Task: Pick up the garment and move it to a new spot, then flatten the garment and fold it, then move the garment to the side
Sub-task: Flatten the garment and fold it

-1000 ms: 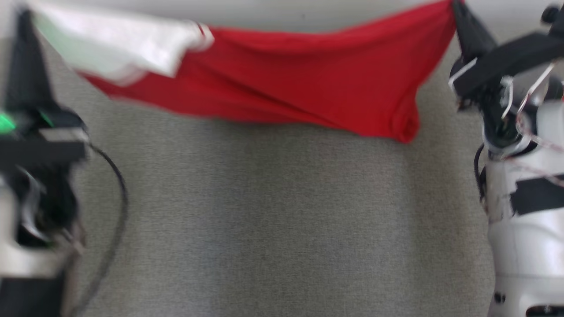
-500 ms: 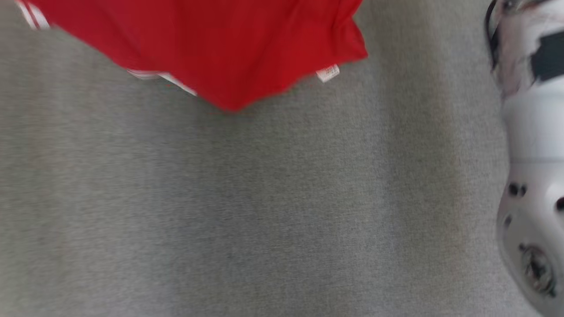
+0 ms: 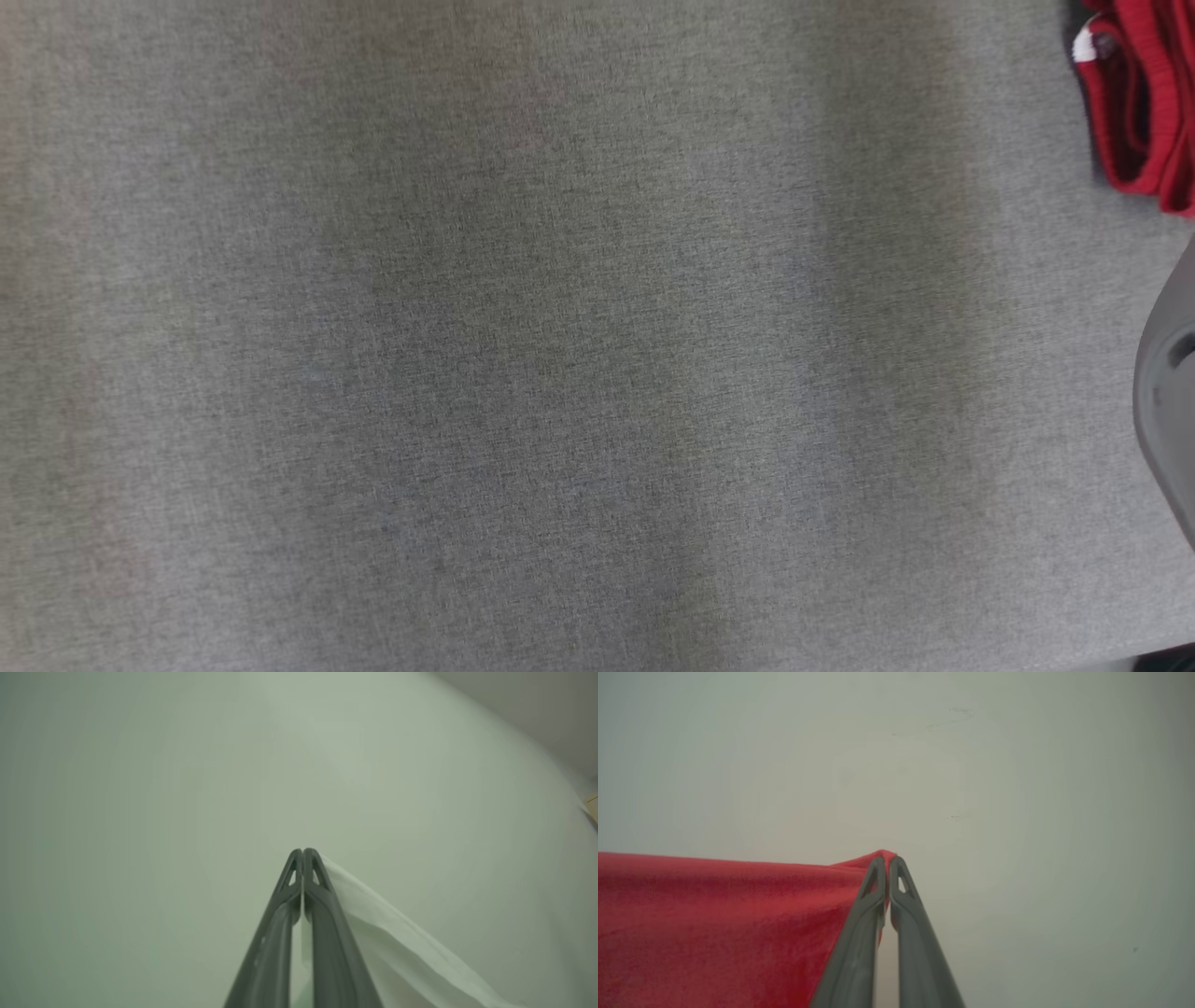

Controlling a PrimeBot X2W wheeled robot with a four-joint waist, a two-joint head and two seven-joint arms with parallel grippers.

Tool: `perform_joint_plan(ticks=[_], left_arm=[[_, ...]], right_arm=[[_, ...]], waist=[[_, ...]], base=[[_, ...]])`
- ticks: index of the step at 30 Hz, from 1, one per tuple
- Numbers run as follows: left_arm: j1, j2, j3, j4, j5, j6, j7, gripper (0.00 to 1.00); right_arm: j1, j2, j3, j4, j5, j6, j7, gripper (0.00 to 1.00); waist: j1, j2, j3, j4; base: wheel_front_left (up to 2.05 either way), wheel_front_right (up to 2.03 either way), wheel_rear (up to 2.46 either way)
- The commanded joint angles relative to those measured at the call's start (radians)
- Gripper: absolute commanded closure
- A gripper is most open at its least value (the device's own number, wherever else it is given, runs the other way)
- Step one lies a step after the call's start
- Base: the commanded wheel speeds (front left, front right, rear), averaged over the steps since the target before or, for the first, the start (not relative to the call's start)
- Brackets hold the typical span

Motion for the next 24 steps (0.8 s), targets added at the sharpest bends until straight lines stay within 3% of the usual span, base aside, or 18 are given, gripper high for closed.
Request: perform_joint_plan(ticks=[1, 5, 8, 15, 18, 19, 21, 24], left_arm=[[0.059, -0.02, 0.016, 0.003, -0.012, -0.005, -0.002, 1.0], [0.279, -0.036, 0.0, 0.009, -0.005, -0.014, -0.003, 1.0], [0.466, -0.063, 0.04, -0.026, -0.049, -0.014, -0.003, 1.0], [0.884, -0.179, 0.147, -0.168, -0.157, -0.014, -0.003, 1.0], [1.042, -0.205, 0.142, -0.202, -0.189, -0.014, -0.003, 1.0], [1.042, -0.205, 0.142, -0.202, -0.189, -0.014, -0.003, 1.0], [1.214, -0.242, 0.144, -0.217, -0.217, -0.013, -0.003, 1.0], [1.34, -0.273, 0.145, -0.223, -0.23, -0.013, -0.003, 1.0]], right_arm=[[0.028, -0.013, 0.014, 0.01, -0.007, -0.002, -0.005, 1.0], [0.124, -0.036, 0.116, 0.061, -0.011, -0.002, 0.014, 1.0], [0.185, -0.064, 0.204, 0.061, 0.021, -0.002, 0.022, 1.0], [0.406, -0.187, 0.404, -0.069, 0.168, -0.002, 0.094, 1.0], [0.528, -0.259, 0.433, -0.151, 0.225, -0.002, 0.136, 1.0], [0.528, -0.259, 0.433, -0.151, 0.225, -0.002, 0.136, 1.0], [0.657, -0.306, 0.437, -0.225, 0.261, -0.002, 0.18, 1.0], [0.783, -0.34, 0.406, -0.284, 0.259, -0.002, 0.218, 1.0]], waist=[[0.0, -0.0001, 0.022, 0.004], [0.0, -0.0001, 0.052, 0.025], [0.0, -0.0001, 0.056, 0.03], [0.0, -0.0001, -0.011, 0.063], [0.0, -0.0001, -0.081, 0.082], [0.0, -0.0001, -0.081, 0.082], [0.0, -0.0001, -0.165, 0.096], [0.0, -0.0001, -0.238, 0.113]], base=[[0.0, 0.0, 0.0], [0.0, 0.0, 0.0], [0.0, 0.0, 0.0], [0.0, 0.0, 0.0], [0.0, 0.0, 0.0], [0.0, 0.0, 0.0], [0.0, 0.0, 0.0], [0.0, 0.0, 0.0]])
